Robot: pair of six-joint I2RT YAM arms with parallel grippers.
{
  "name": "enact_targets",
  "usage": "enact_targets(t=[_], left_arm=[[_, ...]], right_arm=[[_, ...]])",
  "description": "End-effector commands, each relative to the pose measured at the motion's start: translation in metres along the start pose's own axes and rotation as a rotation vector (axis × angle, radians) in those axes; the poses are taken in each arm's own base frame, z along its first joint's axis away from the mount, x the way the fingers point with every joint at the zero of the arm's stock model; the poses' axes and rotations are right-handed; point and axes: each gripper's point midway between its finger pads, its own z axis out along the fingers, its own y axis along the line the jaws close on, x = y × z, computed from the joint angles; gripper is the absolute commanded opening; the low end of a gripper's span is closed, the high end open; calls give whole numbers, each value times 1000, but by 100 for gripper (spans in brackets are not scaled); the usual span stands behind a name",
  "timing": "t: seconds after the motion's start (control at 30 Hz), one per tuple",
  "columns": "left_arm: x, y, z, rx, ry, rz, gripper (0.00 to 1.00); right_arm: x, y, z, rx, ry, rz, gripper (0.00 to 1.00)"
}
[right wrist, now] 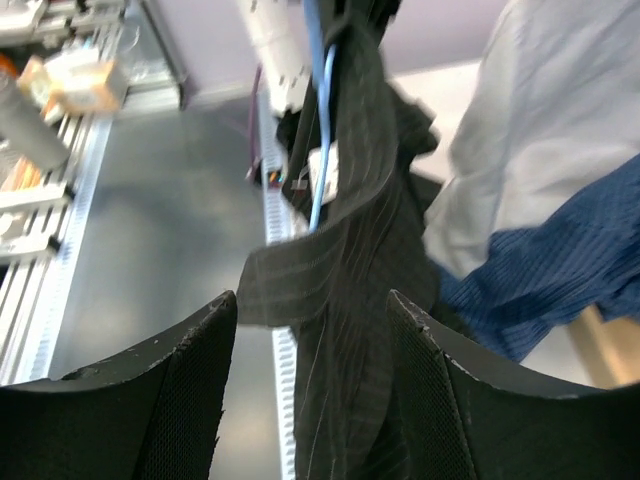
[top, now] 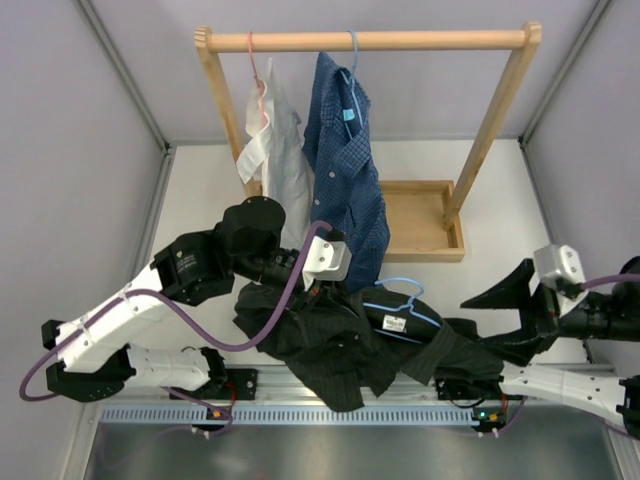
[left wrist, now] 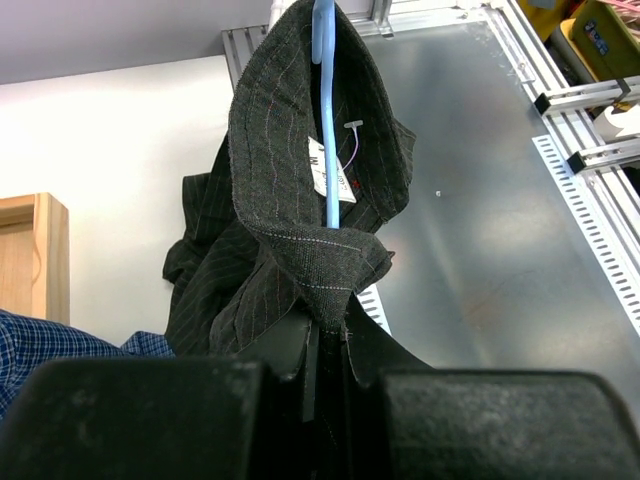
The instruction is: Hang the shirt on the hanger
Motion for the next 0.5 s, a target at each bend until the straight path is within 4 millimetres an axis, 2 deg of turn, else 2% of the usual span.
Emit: enact_targets(t=[0.0,0.17,0.3,0.37,0.4,0.43,0.47], left_arm=[[-24,-3,-7,-5,-77,54,0],[-28,-3,-6,-1,-90,53,0],[-28,0,-6,-13,-92,48,0],[-28,-1,-6,-7,-93,48,0],[-28,-2,-6,-7,-94,49,0],[-28,-1,-6,-15,-92,46,0],[-28,-1,-7,-17,-94,48,0]], right_arm=[[42,16,10,-114,141,61,60],[48,15,22,-131,142,59,60],[48,11,41,-148,153,54,60],[49,7,46,-132,161,48,57],[47,4,48,-122,159,41,53],[45,0,50,-101,152,33,37],[41,-1,48,-89,139,26,25]])
